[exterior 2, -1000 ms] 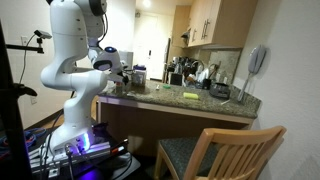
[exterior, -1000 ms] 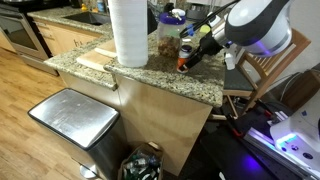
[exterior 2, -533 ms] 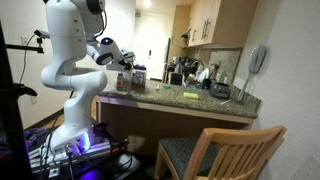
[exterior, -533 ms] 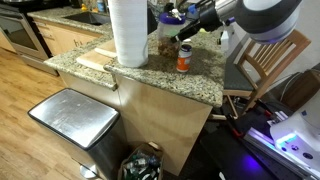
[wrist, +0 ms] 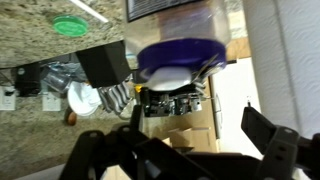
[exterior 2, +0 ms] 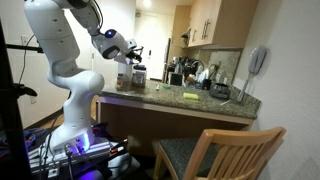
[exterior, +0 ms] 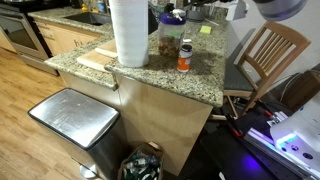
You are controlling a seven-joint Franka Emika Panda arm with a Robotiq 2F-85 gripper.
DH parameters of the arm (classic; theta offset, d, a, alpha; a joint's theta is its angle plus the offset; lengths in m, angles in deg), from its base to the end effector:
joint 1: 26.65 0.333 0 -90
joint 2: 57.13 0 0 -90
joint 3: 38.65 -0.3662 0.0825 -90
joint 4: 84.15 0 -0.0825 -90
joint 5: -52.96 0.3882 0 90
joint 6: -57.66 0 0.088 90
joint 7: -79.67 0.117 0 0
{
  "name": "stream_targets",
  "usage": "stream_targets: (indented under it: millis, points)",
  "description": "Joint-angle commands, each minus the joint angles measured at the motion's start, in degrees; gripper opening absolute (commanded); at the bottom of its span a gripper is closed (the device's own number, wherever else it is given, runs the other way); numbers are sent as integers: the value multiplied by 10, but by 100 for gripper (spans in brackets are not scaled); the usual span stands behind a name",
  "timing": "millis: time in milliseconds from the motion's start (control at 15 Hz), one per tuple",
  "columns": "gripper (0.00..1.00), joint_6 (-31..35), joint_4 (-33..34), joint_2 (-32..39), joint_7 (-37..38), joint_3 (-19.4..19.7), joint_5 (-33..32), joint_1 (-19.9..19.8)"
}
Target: Move the bottle, sticky note, and spoon to the left side of the counter
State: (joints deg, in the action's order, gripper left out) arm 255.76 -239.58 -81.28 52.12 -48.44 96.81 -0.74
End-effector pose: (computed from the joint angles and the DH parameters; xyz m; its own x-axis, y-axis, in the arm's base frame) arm 0.3624 0.1668 0.5197 0.4444 0.0796 0.8923 0.2932 -0.9541 -0.0609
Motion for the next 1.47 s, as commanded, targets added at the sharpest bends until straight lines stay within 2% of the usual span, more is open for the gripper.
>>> stream_targets:
  millis: [0, 267, 333, 533, 600, 733, 867, 933, 1000, 1067, 1200, 1267, 1333, 1400]
  points:
    - [100, -48, -36, -103, 95, 14, -66, -115]
    - [100, -92, -14, -169, 208, 95, -180, -218]
    - [100, -64, -21, -139, 233, 75, -216, -194]
    - [100, -84, -18, -172, 248, 108, -235, -220]
    - [100, -68, -32, -153, 185, 88, -180, -187]
    - [100, -60, -31, -83, 189, 73, -182, -163]
    - [100, -58, 0, -7, 202, 85, -176, -156]
    - [100, -52, 12, 26, 210, 71, -176, -179]
    - [100, -42, 33, 60, 220, 79, -173, -179]
    - [100, -34, 59, 96, 234, 106, -169, -157]
    - [100, -17, 117, 167, 265, 117, -160, -176]
    - [100, -14, 142, 199, 327, 105, -207, -218]
    - [100, -2, 177, 236, 294, 118, -155, -213]
    - [100, 5, 209, 270, 308, 121, -152, -228]
